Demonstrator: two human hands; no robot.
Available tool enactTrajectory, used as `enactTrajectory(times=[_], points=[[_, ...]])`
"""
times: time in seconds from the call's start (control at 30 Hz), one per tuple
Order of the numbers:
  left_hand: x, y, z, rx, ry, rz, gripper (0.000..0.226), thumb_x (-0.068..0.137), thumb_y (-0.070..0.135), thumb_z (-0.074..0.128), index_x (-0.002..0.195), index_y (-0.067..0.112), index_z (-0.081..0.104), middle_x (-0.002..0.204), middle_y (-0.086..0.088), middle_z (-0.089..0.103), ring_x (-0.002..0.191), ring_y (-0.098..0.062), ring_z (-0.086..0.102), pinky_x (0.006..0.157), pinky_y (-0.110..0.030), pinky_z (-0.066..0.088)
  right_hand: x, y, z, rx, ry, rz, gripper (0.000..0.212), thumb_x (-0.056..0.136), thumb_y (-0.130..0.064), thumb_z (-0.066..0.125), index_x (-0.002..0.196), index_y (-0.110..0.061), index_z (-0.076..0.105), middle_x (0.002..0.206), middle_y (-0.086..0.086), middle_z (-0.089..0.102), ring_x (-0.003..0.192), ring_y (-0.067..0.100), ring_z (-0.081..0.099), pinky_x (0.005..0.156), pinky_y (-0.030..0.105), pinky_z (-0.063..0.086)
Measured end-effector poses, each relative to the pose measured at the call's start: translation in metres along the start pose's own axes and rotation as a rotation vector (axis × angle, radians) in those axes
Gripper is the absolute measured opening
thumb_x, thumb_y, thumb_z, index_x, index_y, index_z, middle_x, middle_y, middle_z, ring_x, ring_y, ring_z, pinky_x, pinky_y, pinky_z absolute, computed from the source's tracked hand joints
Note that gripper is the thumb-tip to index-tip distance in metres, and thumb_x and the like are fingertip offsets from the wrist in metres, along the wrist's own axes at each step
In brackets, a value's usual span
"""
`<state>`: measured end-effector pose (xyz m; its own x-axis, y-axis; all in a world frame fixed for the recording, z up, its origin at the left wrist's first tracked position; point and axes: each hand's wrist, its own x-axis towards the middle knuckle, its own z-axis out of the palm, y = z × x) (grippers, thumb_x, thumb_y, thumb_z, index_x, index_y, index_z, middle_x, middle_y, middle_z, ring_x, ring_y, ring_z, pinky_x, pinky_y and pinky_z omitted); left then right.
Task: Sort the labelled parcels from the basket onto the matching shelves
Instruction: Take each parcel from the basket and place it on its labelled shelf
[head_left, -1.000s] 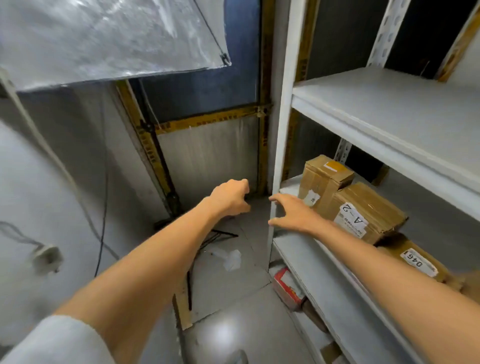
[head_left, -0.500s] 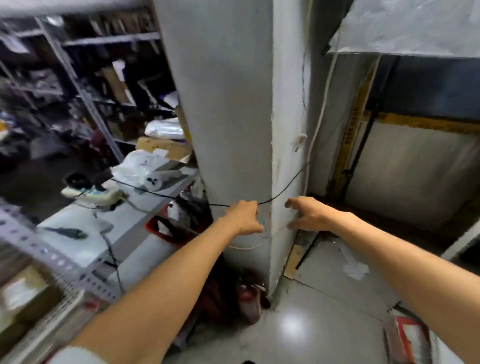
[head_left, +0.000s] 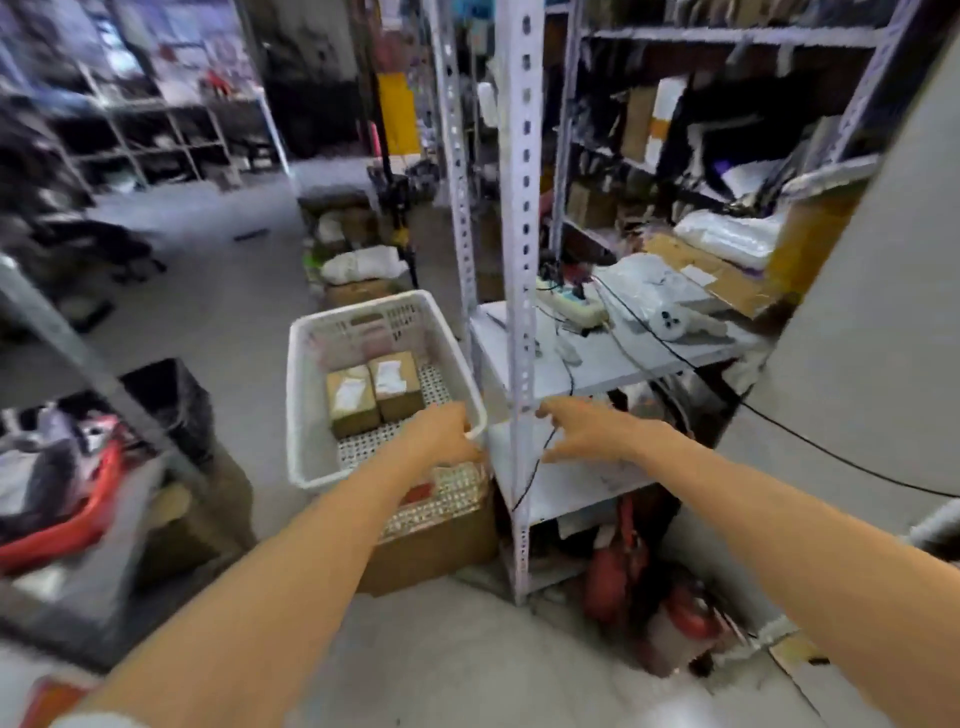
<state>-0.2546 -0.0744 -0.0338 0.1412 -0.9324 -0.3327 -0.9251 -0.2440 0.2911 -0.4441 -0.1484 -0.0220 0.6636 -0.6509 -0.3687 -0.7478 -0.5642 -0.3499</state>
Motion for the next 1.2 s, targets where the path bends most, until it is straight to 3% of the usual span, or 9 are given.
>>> enactTrajectory(times=[0.13,0.33,0.43,0.5,0.63,0.73,0.83,1.0,1.2], points=[[-0.035,-0.103,-0.016,-0.002,0.019,-0.184,0.046,0.084,0.039,0.067,0.117,0.010,0.052,0.119,-0.009,0.058,0.104,-0.027,0.057,0.087,-0.041,0.051,0.058,-0.087,0.013,-0.070,-0.063,-0.037,0.059,0.091,-0.032,0.063,0.137,-0.006,0.038,0.140,0.013,0.044,0.123,0.030,0.048,0.102,0.042,0.042],[-0.051,-0.197,-0.044,-0.046,0.097,-0.260,0.038,0.083,0.031,0.069,0.111,0.009,0.055,0.109,-0.007,0.060,0.093,-0.024,0.057,0.082,-0.038,0.051,0.127,-0.170,0.027,-0.137,-0.044,-0.097,0.053,0.085,-0.031,0.067,0.129,-0.009,0.045,0.130,0.010,0.051,0.113,0.028,0.052,0.096,0.041,0.046],[-0.042,-0.218,-0.052,-0.065,0.115,-0.263,0.028,0.084,0.028,0.068,0.100,0.012,0.053,0.100,-0.005,0.055,0.085,-0.021,0.052,0.078,-0.037,0.049,0.150,-0.187,0.032,-0.201,-0.053,-0.116,0.038,0.086,-0.024,0.066,0.116,-0.010,0.047,0.120,0.008,0.053,0.102,0.024,0.053,0.082,0.034,0.048],[-0.029,-0.226,-0.058,-0.068,0.119,-0.255,0.027,0.083,0.029,0.069,0.099,0.012,0.054,0.100,-0.006,0.058,0.087,-0.023,0.056,0.078,-0.037,0.050,0.166,-0.191,0.031,-0.232,-0.055,-0.113,0.032,0.086,-0.024,0.066,0.106,-0.012,0.045,0.114,0.010,0.055,0.093,0.023,0.053,0.074,0.032,0.045],[0.010,-0.238,-0.072,-0.094,0.122,-0.224,0.033,0.082,0.030,0.068,0.106,0.011,0.058,0.107,-0.006,0.065,0.094,-0.023,0.062,0.078,-0.037,0.054,0.206,-0.187,0.017,-0.239,-0.063,-0.111,0.047,0.085,-0.024,0.066,0.125,-0.010,0.045,0.126,0.010,0.053,0.104,0.025,0.054,0.084,0.034,0.048],[0.046,-0.249,-0.081,-0.084,0.091,-0.228,0.034,0.083,0.031,0.067,0.109,0.012,0.057,0.108,-0.005,0.064,0.097,-0.023,0.062,0.078,-0.037,0.053,0.247,-0.183,0.007,-0.239,-0.061,-0.110,0.052,0.086,-0.024,0.066,0.131,-0.009,0.043,0.129,0.010,0.052,0.108,0.025,0.053,0.080,0.031,0.044],[0.091,-0.266,-0.092,-0.083,0.076,-0.239,0.035,0.084,0.030,0.065,0.112,0.012,0.056,0.108,-0.005,0.062,0.096,-0.023,0.059,0.077,-0.035,0.050,0.301,-0.178,0.001,-0.253,-0.086,-0.123,0.046,0.087,-0.022,0.065,0.126,-0.008,0.046,0.124,0.010,0.054,0.100,0.023,0.052,0.076,0.030,0.043],[0.180,-0.297,-0.108,-0.130,0.037,-0.279,0.041,0.084,0.029,0.066,0.118,0.010,0.055,0.116,-0.007,0.062,0.103,-0.025,0.059,0.084,-0.037,0.052,0.409,-0.161,-0.005,-0.252,-0.123,-0.146,0.047,0.083,-0.026,0.062,0.125,-0.011,0.046,0.125,0.010,0.056,0.108,0.027,0.055,0.090,0.041,0.050],[0.268,-0.321,-0.108,-0.189,-0.012,-0.296,0.034,0.088,0.024,0.062,0.118,0.009,0.056,0.116,-0.006,0.061,0.103,-0.023,0.057,0.072,-0.029,0.040,0.498,-0.137,-0.005,-0.273,-0.209,-0.167,0.043,0.084,-0.024,0.062,0.121,-0.007,0.050,0.124,0.014,0.056,0.108,0.028,0.055,0.090,0.039,0.050]])
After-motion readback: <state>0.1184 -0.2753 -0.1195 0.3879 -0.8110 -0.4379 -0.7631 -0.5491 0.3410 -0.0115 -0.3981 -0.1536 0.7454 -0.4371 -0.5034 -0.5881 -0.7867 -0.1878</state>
